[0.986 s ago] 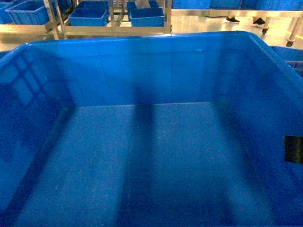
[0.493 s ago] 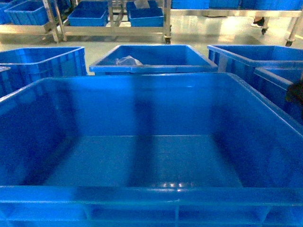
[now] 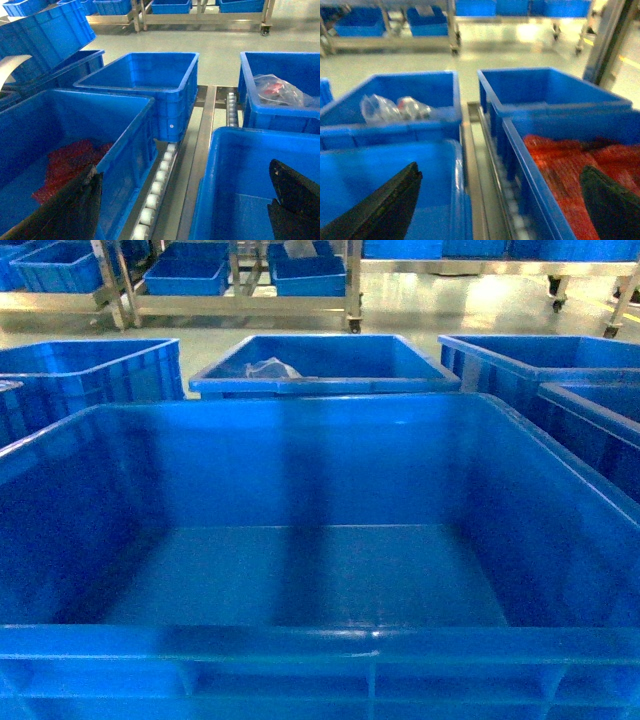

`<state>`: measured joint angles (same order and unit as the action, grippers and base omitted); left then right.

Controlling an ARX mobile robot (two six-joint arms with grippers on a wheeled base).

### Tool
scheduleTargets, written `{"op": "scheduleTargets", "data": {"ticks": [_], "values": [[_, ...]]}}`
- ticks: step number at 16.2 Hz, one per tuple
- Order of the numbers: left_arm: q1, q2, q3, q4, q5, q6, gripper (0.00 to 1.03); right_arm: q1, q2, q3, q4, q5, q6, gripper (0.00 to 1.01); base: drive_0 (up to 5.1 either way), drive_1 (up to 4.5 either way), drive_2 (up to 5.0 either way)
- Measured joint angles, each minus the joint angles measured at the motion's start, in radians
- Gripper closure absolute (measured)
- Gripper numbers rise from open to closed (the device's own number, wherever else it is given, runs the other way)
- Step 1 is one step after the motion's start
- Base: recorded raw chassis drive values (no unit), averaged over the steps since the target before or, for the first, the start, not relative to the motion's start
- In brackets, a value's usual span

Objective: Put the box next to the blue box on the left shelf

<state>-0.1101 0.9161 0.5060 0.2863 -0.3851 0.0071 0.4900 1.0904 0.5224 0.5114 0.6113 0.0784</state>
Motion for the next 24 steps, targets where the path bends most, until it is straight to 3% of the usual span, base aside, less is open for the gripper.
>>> {"op": "scheduleTargets", "data": {"ticks": [1, 2, 3, 6, 7, 8, 13, 15, 16, 17, 19, 20, 24], "values": [[0.042, -0.020, -0.057, 0.131, 0.154, -0.003, 0.17, -0.037, -0.034, -0.058, 0.079, -0.111, -0.029, 0.18, 0.0, 0.00, 0.0], [0.103, -0.069, -0.135, 0.196, 0.301, -0.003, 0.30, -0.087, -0.099, -0.140, 0.101, -0.193, -0.048, 0.31, 0.0, 0.00, 0.0], [0.117, -0.100, -0.187, 0.212, 0.357, -0.005, 0.42, -0.138, -0.151, -0.202, 0.100, -0.240, -0.055, 0.43, 0.0, 0.00, 0.0], [0.107, -0.185, -0.292, 0.221, 0.385, -0.004, 0.78, -0.236, -0.280, -0.314, 0.086, -0.353, -0.067, 0.80, 0.0, 0.00, 0.0], [0.110, -0.229, -0.328, 0.219, 0.384, -0.004, 0.97, -0.276, -0.335, -0.352, 0.068, -0.389, -0.070, 0.99, 0.0, 0.00, 0.0], [0.110, -0.249, -0.343, 0.214, 0.385, -0.006, 1.02, -0.294, -0.360, -0.370, 0.059, -0.410, -0.072, 0.99, 0.0, 0.00, 0.0], [0.110, -0.290, -0.373, 0.199, 0.385, -0.006, 1.02, -0.323, -0.410, -0.399, 0.037, -0.440, -0.072, 1.00, 0.0, 0.00, 0.0], [0.110, -0.355, -0.407, 0.170, 0.385, -0.006, 1.02, -0.363, -0.486, -0.431, -0.003, -0.480, -0.072, 1.00, 0.0, 0.00, 0.0], [0.110, -0.432, -0.441, 0.124, 0.384, -0.006, 1.02, -0.445, -0.578, -0.465, -0.070, -0.578, -0.075, 1.00, 0.0, 0.00, 0.0], [0.110, -0.476, -0.454, 0.096, 0.383, -0.006, 1.02, -0.497, -0.625, -0.474, -0.098, -0.599, -0.074, 1.00, 0.0, 0.00, 0.0], [0.110, -0.544, -0.468, 0.045, 0.385, -0.006, 1.02, -0.490, -0.679, -0.511, -0.105, -0.613, -0.075, 1.00, 0.0, 0.00, 0.0], [0.110, -0.562, -0.491, 0.061, 0.385, -0.006, 1.02, -0.490, -0.715, -0.511, -0.143, -0.611, -0.075, 1.00, 0.0, 0.00, 0.0], [0.110, -0.692, -0.491, -0.060, 0.385, -0.006, 1.02, -0.490, -0.855, -0.511, -0.275, -0.612, -0.075, 1.00, 0.0, 0.00, 0.0]]}}
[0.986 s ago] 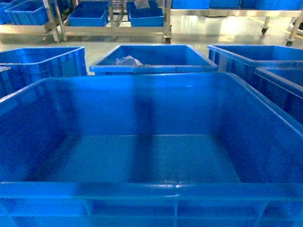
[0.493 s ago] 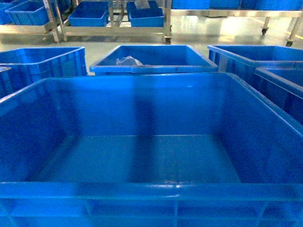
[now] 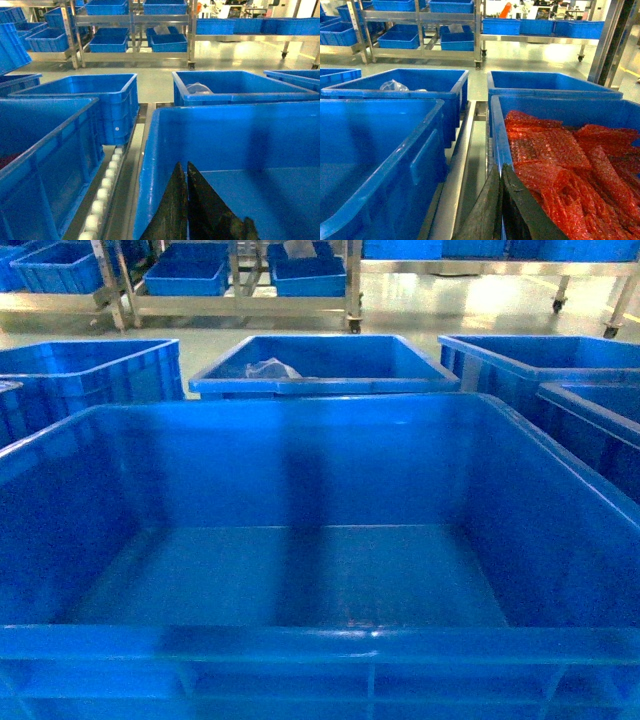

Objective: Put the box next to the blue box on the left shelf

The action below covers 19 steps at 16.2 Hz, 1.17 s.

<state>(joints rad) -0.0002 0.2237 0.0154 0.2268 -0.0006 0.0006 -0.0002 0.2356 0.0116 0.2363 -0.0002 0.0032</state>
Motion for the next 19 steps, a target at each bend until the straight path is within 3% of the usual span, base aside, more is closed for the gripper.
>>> {"op": "scheduleTargets", "data": {"ticks": [8, 9, 10, 11, 14, 15, 19], "values": [[0.000, -0.043, 0.000, -0.047, 0.000, 0.000, 1.02, 0.000, -0.045, 0.000, -0.045, 0.000, 0.000, 1.00, 0.0, 0.00, 0.0], [0.000, -0.087, 0.001, -0.104, -0.001, 0.000, 1.02, 0.000, -0.063, 0.000, -0.064, 0.000, 0.000, 1.00, 0.0, 0.00, 0.0], [0.000, -0.194, 0.001, -0.241, 0.000, 0.000, 1.02, 0.000, -0.130, 0.001, -0.167, 0.001, 0.000, 1.00, 0.0, 0.00, 0.0], [0.000, -0.212, 0.004, -0.211, -0.003, 0.000, 1.02, 0.000, -0.221, 0.001, -0.245, 0.000, 0.000, 1.00, 0.0, 0.00, 0.0], [0.000, -0.213, 0.001, -0.229, -0.002, 0.000, 1.02, 0.000, -0.231, 0.001, -0.236, -0.001, 0.000, 1.00, 0.0, 0.00, 0.0], [0.000, -0.213, 0.001, -0.234, -0.001, 0.000, 0.97, 0.000, -0.231, 0.001, -0.242, 0.000, -0.001, 0.92, 0.0, 0.00, 0.0], [0.000, -0.213, 0.001, -0.233, 0.000, 0.000, 0.46, 0.000, -0.231, 0.001, -0.241, 0.000, -0.001, 0.41, 0.0, 0.00, 0.0]]}}
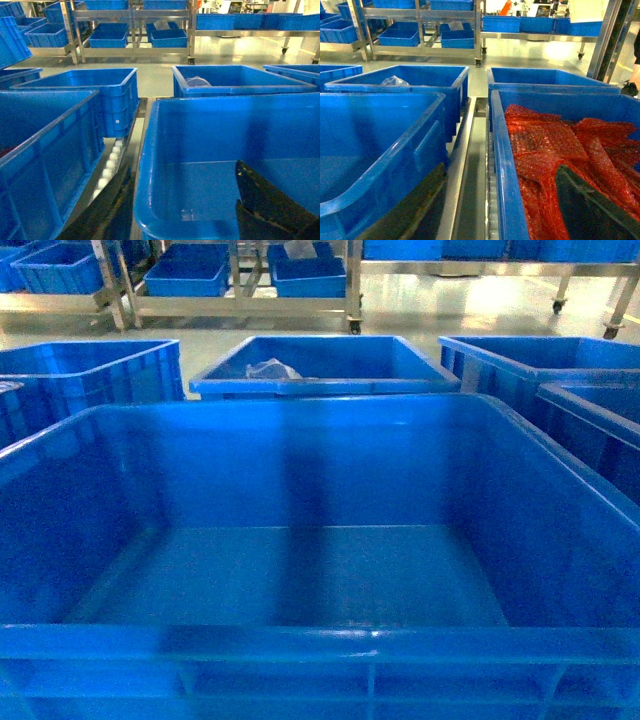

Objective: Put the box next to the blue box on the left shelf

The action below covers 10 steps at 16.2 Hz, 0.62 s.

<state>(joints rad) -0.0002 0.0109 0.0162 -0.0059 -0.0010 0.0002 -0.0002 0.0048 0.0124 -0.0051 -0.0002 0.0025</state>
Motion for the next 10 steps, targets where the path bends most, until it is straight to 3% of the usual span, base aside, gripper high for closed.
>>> {"op": "scheduleTargets", "data": {"ticks": [3, 10], "values": [[0.000, 0.000, 0.000, 0.000, 0.000, 0.000, 0.07, 0.000, 0.000, 0.000, 0.000, 0.000, 0.000, 0.02, 0.0, 0.00, 0.0], [0.000, 0.000, 0.000, 0.000, 0.000, 0.000, 0.05, 0.000, 0.000, 0.000, 0.000, 0.000, 0.000, 0.03, 0.0, 0.00, 0.0]]}}
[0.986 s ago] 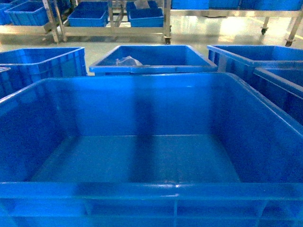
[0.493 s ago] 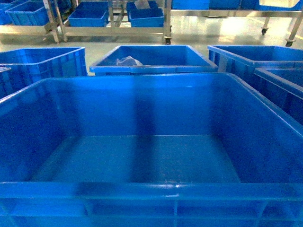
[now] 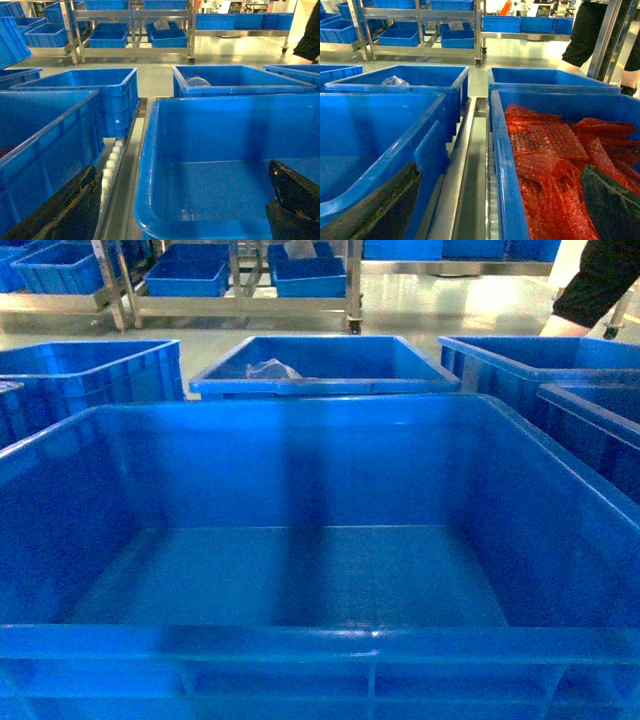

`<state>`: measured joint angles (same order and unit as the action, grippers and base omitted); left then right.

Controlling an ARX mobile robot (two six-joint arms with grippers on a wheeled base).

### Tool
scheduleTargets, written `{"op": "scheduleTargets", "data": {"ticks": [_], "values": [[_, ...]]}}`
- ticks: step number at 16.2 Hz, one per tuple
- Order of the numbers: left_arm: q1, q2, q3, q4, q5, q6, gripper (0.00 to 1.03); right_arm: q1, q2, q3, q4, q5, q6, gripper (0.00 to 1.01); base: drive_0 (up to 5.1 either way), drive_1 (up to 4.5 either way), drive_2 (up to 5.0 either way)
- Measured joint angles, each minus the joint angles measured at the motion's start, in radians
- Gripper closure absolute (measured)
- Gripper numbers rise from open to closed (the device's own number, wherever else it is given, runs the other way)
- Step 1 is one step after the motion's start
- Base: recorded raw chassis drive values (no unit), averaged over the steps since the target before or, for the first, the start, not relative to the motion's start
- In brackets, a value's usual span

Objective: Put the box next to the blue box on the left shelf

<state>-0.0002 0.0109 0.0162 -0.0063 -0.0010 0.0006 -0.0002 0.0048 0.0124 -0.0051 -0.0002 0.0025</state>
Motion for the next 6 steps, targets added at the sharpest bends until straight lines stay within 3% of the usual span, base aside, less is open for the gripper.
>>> {"op": "scheduleTargets", "data": {"ticks": [6], "values": [[0.000, 0.000, 0.000, 0.000, 0.000, 0.000, 0.05, 0.000, 0.000, 0.000, 0.000, 0.000, 0.000, 0.03, 0.0, 0.00, 0.0]]}}
